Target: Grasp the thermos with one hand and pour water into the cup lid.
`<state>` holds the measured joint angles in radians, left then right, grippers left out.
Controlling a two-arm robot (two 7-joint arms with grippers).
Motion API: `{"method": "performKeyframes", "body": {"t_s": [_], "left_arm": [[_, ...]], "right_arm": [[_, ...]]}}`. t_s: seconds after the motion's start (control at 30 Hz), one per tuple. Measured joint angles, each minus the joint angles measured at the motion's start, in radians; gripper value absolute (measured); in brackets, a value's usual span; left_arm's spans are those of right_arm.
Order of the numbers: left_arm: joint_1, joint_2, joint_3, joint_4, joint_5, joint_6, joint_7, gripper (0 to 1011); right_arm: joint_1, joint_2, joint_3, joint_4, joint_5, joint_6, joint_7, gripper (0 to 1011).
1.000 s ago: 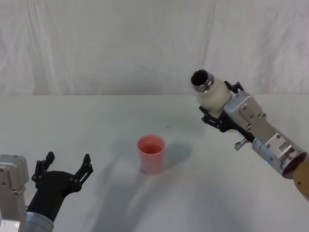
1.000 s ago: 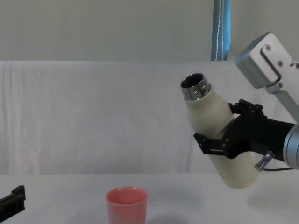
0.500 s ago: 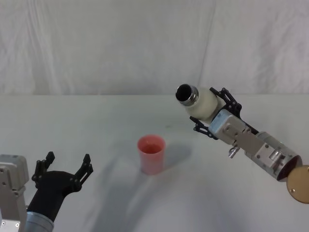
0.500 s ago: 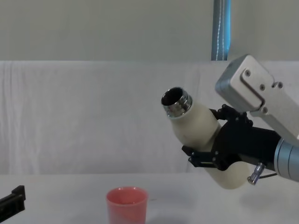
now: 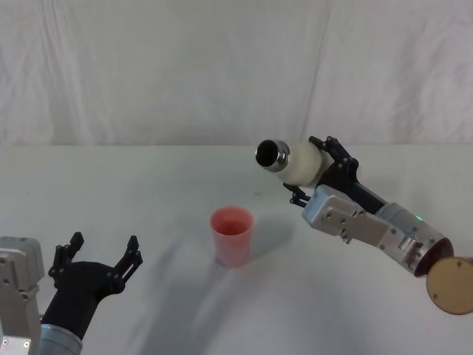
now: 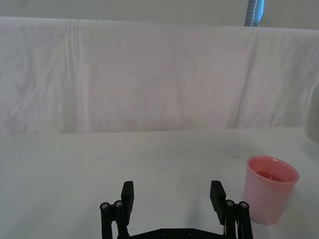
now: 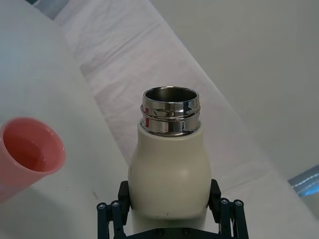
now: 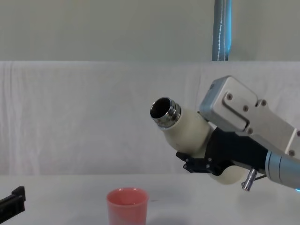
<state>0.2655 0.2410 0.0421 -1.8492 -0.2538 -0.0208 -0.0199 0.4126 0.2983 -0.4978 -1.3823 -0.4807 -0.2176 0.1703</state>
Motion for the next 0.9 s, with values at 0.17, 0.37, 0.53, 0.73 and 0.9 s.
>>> {"method": "performKeyframes", "body": {"t_s": [0.17, 0.37, 0.53, 0.73, 0.9], "left_arm": [[0.000, 0.000, 0.000, 0.000, 0.000, 0.000, 0.000, 1001], [0.000, 0.000, 0.000, 0.000, 0.000, 0.000, 0.000, 1001], [0.000, 0.000, 0.000, 0.000, 0.000, 0.000, 0.000, 1001], [0.000, 0.000, 0.000, 0.000, 0.000, 0.000, 0.000, 1001], [0.000, 0.000, 0.000, 0.000, 0.000, 0.000, 0.000, 1001]], "right_arm": [[0.012, 0.000, -0.016, 0.020, -0.035, -0.011, -0.019, 951], [0.028, -0.006, -0.030, 0.044, -0.063, -0.007, -0.032, 951], [0.039, -0.015, -0.042, 0.068, -0.088, 0.001, -0.045, 951], [0.047, -0.019, -0.058, 0.093, -0.117, 0.006, -0.062, 951], [0.053, -0.016, -0.075, 0.119, -0.148, 0.001, -0.080, 951]]}}
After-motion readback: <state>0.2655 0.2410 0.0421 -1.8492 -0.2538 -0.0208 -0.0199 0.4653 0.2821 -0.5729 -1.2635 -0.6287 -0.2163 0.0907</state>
